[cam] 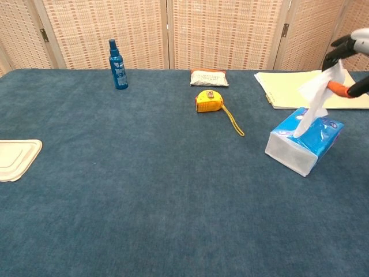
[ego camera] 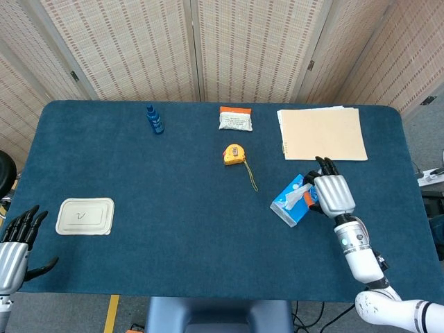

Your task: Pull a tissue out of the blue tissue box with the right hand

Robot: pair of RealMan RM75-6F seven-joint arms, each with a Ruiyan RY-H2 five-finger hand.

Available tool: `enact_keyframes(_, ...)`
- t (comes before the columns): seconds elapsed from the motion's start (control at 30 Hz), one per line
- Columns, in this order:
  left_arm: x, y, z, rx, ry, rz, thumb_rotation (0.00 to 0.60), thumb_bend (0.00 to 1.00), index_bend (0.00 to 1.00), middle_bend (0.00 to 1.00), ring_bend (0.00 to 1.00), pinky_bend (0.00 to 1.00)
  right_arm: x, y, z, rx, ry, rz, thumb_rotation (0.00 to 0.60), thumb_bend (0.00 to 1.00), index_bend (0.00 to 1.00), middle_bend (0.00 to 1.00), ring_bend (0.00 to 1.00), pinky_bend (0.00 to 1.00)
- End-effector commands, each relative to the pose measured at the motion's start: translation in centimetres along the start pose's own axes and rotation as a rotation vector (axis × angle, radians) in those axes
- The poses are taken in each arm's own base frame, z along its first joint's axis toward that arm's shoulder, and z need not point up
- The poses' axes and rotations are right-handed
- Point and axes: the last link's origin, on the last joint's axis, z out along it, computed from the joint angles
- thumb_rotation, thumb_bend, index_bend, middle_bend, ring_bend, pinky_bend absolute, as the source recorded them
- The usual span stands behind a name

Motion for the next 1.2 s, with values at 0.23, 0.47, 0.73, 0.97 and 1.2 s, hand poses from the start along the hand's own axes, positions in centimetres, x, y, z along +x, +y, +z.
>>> enact_keyframes(0.23,0.1,0.0,-0.1,-0.001,0.005,0.002,0.6,0.23,0.0,0.0,0.0,0.15,5.9,-1.3,-8.6,0.161,0.183,0.083,0.6,0.48,0.63,0.38,0.0,0.0)
enact_keyframes(0.47,0.1,0.3,-0.3,-0.009,0.006,0.012,0.6,0.24,0.0,0.0,0.0,0.15,3.0,0.3,-14.0,0.221,0.148,0.092,0.6,0.48,0.63,0.38,0.0,0.0)
enact_keyframes(0.73,-0.1,0.5,-0.2,-0.014,0.002,0.02,0.6,0.23,0.0,0.0,0.0,0.15,-0.6,2.8,-15.0,0.182,0.105,0.089,0.6,0.47,0.63,0.35,0.0,0.0)
enact_keyframes(0.97,-0.4,0.5,-0.2,-0.014,-0.008,0.025,0.6,0.23,0.0,0.0,0.0,0.15,-1.6,4.2,-14.4,0.113,0.095,0.046,0.6,0.34,0.23,0.09,0.0,0.0)
enact_keyframes(1.2,-0.5,0.6,-0.2,-0.016,-0.011,0.03,0.6,0.23,0.0,0.0,0.0,0.15,-1.7,4.9,-14.6,0.079,0.069,0.033,0.6,0.17,0.0,0.0,0.0,0.0)
